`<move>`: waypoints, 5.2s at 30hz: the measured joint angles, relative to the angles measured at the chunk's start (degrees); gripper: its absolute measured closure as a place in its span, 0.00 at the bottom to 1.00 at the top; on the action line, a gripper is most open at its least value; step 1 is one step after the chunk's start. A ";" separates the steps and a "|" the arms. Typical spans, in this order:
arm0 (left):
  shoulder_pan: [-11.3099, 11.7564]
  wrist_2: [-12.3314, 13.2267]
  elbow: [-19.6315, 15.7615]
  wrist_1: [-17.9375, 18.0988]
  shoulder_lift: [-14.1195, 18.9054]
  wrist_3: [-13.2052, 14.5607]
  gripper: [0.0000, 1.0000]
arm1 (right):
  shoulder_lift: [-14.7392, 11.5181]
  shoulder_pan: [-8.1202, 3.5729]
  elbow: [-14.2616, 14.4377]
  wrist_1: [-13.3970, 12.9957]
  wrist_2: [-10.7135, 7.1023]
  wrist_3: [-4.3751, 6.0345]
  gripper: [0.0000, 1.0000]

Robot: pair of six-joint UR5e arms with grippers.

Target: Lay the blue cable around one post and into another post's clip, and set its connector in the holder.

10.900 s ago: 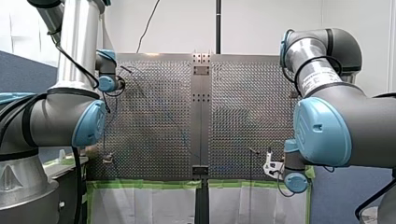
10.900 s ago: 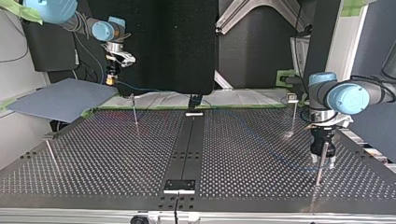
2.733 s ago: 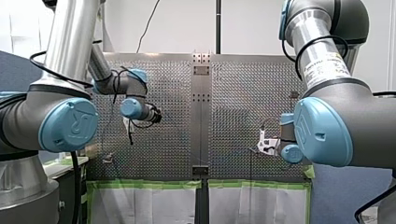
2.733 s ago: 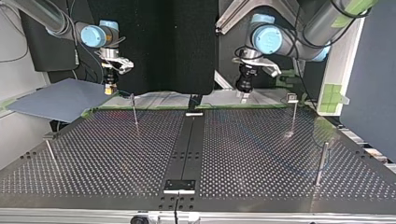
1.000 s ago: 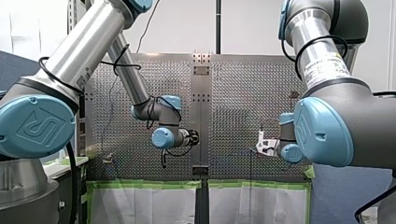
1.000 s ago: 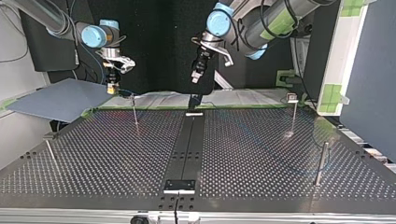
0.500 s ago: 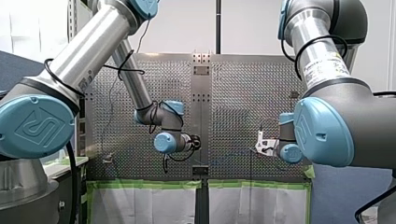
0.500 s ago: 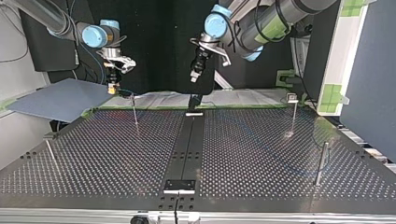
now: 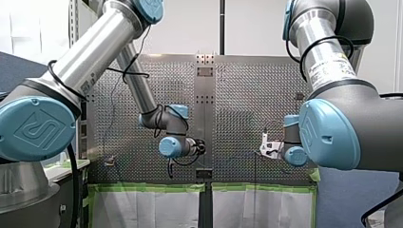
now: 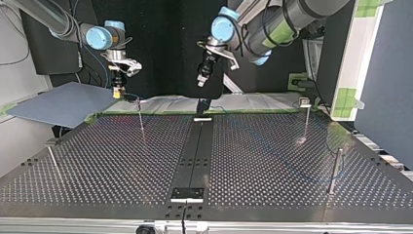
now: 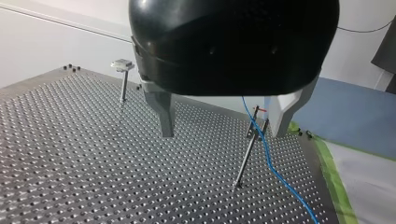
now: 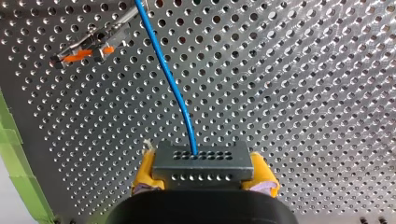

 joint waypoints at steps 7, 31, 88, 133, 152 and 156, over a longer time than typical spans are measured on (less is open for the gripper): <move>-0.08 -0.19 3.32 0.07 -3.89 -0.41 0.00 | 0.00 0.00 -0.01 -0.09 0.00 0.04 1.00; 0.05 -5.26 12.95 2.58 -13.84 1.65 0.00 | 0.00 0.06 -0.03 -0.32 -0.52 0.06 1.00; -0.83 -6.77 30.50 -4.61 -26.83 -1.12 0.00 | 0.06 0.60 -0.08 -0.50 -0.79 0.22 1.00; -0.28 -5.56 31.83 -3.72 -26.89 2.22 0.80 | 0.02 0.97 -0.08 -0.46 -0.79 0.05 1.00; 0.04 -5.60 31.86 -6.02 -26.84 2.12 0.80 | 0.04 0.71 -0.08 -0.50 -0.83 -0.14 1.00; 0.08 -5.84 31.86 -6.46 -26.81 2.13 0.80 | 0.05 0.65 -0.08 -0.52 -0.84 -0.19 1.00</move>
